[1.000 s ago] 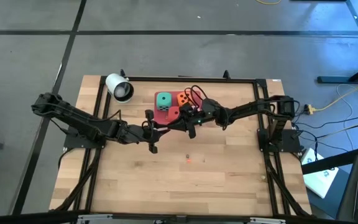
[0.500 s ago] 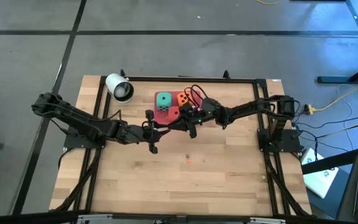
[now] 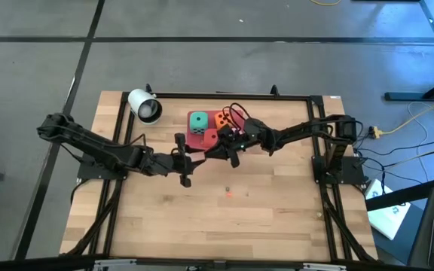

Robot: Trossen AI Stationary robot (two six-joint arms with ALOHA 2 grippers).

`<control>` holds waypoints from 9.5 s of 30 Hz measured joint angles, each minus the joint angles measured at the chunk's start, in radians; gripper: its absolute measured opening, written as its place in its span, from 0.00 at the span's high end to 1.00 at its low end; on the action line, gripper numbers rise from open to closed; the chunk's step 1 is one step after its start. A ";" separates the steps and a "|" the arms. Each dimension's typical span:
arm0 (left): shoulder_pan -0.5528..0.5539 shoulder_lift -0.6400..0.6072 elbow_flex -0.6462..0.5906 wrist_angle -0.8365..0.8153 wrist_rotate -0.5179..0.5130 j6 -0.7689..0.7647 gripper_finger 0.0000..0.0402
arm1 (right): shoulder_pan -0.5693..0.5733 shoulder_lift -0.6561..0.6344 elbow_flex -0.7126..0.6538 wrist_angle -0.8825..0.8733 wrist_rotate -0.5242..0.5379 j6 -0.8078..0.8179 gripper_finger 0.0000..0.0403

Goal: Pick & Place Dice
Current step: Put the small red dice into the pink bin, then put the small green dice into the pink bin

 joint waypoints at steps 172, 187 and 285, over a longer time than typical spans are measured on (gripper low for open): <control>0.114 -0.134 -0.425 0.457 0.504 -0.552 0.61 | 0.404 -0.438 -0.073 -1.155 0.528 -0.232 0.37; 0.093 0.373 -0.161 0.454 0.532 -0.410 0.61 | 0.660 -0.328 -0.256 -0.697 0.923 -0.083 0.38; 0.114 0.838 0.169 0.196 0.783 -0.400 0.62 | 0.806 -0.330 -0.327 -0.562 1.215 0.056 0.38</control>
